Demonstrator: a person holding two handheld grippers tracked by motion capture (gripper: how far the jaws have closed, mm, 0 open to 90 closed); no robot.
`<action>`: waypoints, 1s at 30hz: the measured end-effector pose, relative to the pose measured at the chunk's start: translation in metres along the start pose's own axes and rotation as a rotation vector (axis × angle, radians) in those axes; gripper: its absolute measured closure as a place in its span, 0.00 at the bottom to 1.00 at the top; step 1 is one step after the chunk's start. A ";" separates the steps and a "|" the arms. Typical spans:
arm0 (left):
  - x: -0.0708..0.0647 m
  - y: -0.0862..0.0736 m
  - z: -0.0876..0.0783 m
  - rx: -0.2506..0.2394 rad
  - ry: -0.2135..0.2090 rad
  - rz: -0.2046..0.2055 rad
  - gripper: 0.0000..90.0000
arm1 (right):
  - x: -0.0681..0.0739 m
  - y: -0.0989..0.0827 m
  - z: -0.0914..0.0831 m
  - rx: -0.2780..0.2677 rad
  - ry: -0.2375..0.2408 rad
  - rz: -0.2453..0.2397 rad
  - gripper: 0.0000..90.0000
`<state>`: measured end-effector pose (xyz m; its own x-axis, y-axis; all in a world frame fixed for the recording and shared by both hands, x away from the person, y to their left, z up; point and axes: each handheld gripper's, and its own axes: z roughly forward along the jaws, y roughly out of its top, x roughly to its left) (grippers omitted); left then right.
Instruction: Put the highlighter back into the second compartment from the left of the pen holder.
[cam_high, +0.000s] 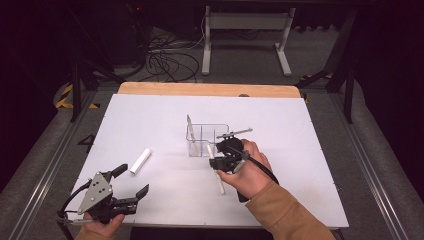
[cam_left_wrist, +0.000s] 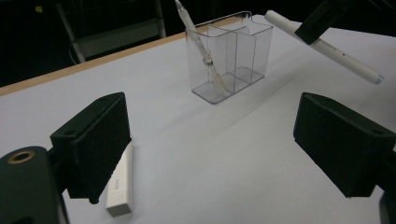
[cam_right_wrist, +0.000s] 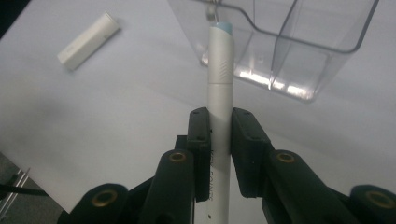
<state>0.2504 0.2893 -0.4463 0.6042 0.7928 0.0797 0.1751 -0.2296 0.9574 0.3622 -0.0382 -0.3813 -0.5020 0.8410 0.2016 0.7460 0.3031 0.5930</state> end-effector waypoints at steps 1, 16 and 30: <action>0.000 0.000 0.000 0.001 0.000 -0.001 0.13 | 0.000 0.001 -0.001 -0.016 0.002 -0.003 0.88; 0.000 0.000 0.000 -0.002 0.004 -0.001 0.13 | 0.001 0.015 -0.017 -0.254 0.053 -0.093 0.88; 0.001 0.000 -0.001 -0.001 0.006 -0.001 0.13 | 0.000 0.032 -0.020 -0.465 0.051 -0.181 0.88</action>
<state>0.2505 0.2904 -0.4464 0.5992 0.7966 0.0805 0.1748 -0.2283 0.9578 0.3777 -0.0377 -0.3464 -0.6346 0.7671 0.0943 0.3764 0.2002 0.9045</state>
